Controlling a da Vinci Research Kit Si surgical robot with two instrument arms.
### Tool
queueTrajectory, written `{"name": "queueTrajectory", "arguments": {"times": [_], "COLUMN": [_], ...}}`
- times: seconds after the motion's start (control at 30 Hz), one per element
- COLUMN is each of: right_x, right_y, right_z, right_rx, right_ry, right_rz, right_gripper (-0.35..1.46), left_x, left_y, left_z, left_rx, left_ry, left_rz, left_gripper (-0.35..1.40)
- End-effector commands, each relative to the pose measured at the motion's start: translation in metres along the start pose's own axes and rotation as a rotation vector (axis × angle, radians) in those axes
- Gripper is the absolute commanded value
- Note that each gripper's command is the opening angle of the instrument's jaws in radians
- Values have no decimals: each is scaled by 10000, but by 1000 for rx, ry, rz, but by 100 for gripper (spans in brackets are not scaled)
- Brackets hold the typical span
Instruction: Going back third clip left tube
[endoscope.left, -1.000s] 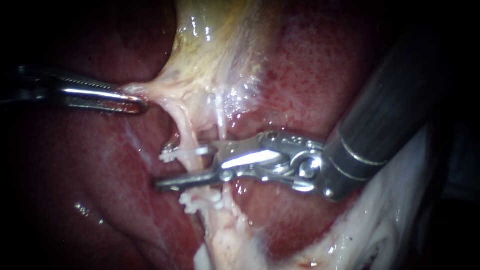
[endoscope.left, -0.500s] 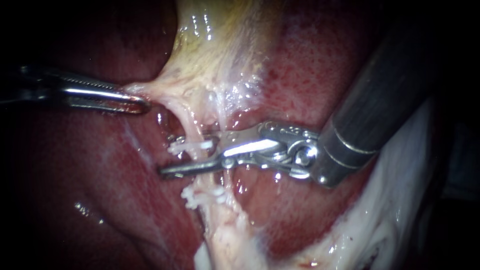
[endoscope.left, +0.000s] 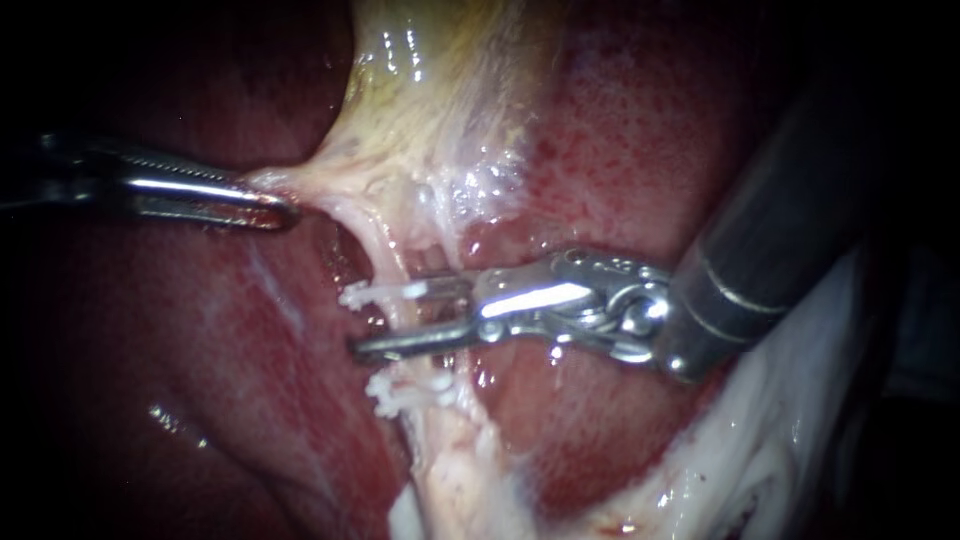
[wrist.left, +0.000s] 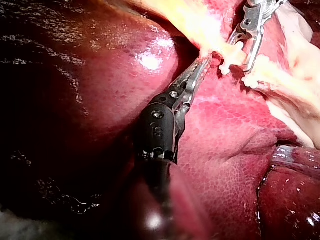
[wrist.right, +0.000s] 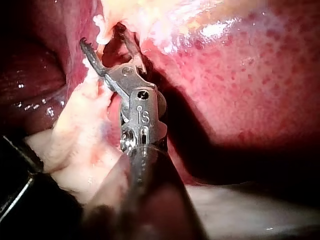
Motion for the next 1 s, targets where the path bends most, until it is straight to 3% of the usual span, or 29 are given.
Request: {"name": "queueTrajectory", "arguments": {"times": [0.03, 0.23, 0.47, 0.67, 0.8, 1.0], "right_x": [1, 7, 12, 7, 6, 15], "right_y": [-2, -13, -35, -47, -48, -45], "right_z": [-7, -48, -105, -134, -148, -163], "right_rx": [-10, -35, -30, -14, -24, -55], "right_ry": [-15, -17, -23, -26, -25, -24], "right_rz": [-27, -166, -315, -359, -376, -373], "right_gripper": [50, 50, 50, 50, 50, 50], "left_x": [1, 0, 0, 0, 0, 0], "left_y": [0, 0, 0, 0, 0, 0], "left_z": [-1, -1, -2, -2, -1, -1], "left_rx": [0, -1, -1, -1, -1, -4], "left_ry": [0, 0, 0, 0, 0, 0], "left_rz": [0, 0, 1, 1, 1, 1], "left_gripper": [-35, -35, -35, -35, -35, -35]}}
